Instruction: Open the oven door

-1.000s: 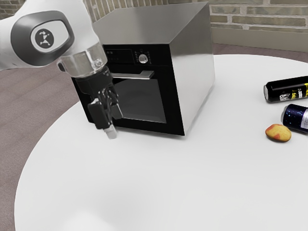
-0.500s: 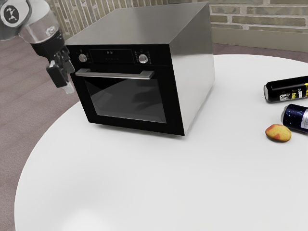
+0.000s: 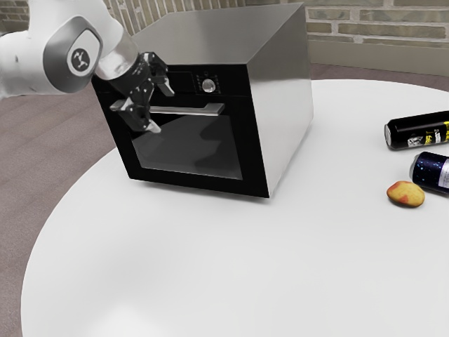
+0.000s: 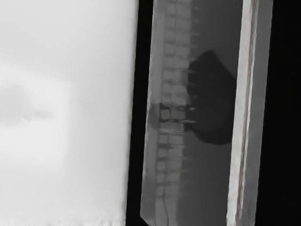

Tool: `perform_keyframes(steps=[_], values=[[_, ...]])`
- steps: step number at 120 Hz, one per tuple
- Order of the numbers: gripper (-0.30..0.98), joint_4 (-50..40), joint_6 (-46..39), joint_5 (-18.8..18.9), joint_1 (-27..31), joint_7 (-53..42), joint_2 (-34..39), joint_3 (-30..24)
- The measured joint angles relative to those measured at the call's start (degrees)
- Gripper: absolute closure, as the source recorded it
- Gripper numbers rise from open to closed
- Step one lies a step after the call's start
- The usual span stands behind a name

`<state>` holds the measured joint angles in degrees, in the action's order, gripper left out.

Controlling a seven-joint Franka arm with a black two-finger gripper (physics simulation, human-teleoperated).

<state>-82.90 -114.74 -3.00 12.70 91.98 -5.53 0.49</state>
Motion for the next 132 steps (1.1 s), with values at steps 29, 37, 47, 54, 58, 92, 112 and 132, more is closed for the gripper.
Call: perform_keyframes(steps=[29,37,47,54,58,92,112,132], values=[[0.02,0.4,-6.4,-3.9,3.0,-9.5,-3.0,0.1],[0.02,0.4,-7.2,-4.8,3.8,-11.6,-3.4,0.1],[0.02,0.1,-7.9,-5.5,4.0,-14.0,-3.6,0.1],[0.02,-0.1,-8.3,-5.8,4.0,-15.5,-3.9,0.1],[0.02,-0.2,-8.4,-5.9,4.0,-16.2,-4.1,0.1],[0.02,-1.7,-9.1,-7.2,4.4,-21.3,-5.3,0.2],[0.02,-2.6,-9.4,-7.9,4.9,-23.4,-6.0,0.2],[0.02,-7.6,-10.6,-8.9,5.2,-25.0,-3.4,0.3]])
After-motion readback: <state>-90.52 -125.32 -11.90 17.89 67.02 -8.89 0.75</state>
